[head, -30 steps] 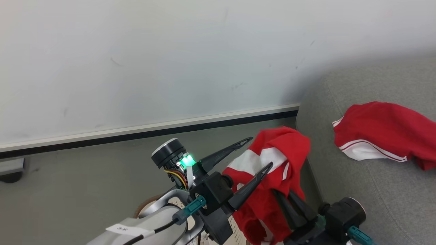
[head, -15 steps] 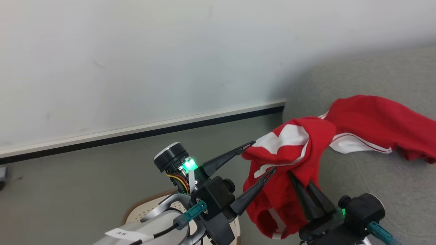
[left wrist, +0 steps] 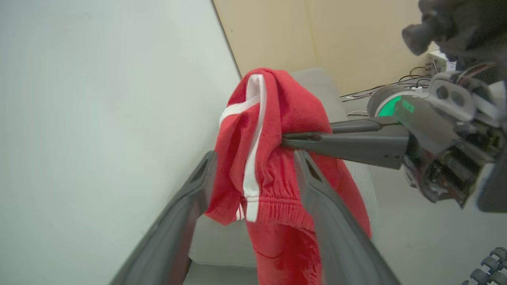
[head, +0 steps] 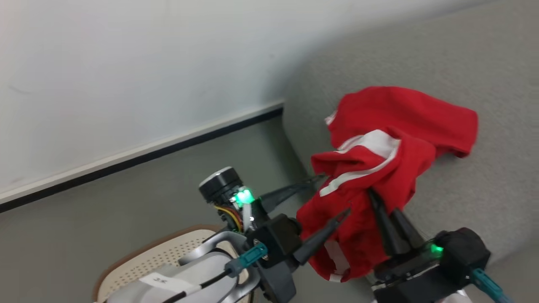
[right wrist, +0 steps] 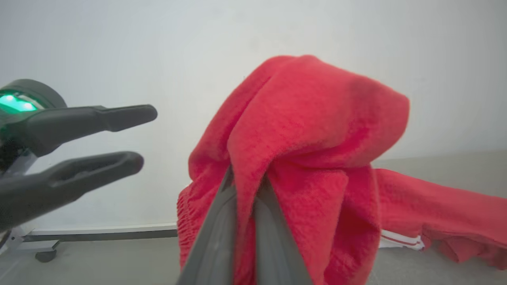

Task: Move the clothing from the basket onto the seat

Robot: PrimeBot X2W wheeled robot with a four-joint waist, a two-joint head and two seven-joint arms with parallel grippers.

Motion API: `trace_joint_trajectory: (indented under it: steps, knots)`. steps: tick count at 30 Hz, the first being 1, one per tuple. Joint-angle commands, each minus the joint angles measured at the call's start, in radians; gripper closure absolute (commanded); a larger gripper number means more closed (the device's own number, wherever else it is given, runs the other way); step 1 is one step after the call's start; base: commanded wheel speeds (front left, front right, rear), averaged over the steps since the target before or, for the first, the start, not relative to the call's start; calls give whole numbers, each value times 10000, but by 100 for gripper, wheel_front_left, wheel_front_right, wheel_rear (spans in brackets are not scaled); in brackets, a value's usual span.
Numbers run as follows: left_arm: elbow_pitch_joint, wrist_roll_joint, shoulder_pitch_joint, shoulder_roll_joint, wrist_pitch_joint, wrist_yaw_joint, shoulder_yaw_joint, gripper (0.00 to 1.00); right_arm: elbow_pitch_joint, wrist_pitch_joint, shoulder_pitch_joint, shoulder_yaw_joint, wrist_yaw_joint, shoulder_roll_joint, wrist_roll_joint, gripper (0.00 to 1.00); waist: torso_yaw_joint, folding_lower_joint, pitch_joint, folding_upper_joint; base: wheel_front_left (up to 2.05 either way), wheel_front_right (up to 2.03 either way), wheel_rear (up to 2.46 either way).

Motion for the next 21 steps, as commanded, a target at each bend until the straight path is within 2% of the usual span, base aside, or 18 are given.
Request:
trace_joint_trajectory:
  steps: [1,8,11,21]
  knots:
    - [-25,7,-193,-59,16,-116,-95,0,-122,-17,118,-184,-5,97,-106,100,-871,-1,760,-1,0,0,0]
    - [424,-185,-758,-538,12,-945,-518,0,-822,-19,692,-1234,-5,807,-660,100,-1070,-1,1428,-1,2,2,2]
    - [602,-253,-831,-510,-74,-1166,-606,0,-1065,-17,850,-1342,-5,1092,-895,100,-1075,-1,1592,-1,27,27,27]
    - [71,-393,-539,153,-48,-1180,-591,0,-1171,-19,883,-1255,-5,1564,-1444,100,-1053,-1,1744,-1,17,17,17]
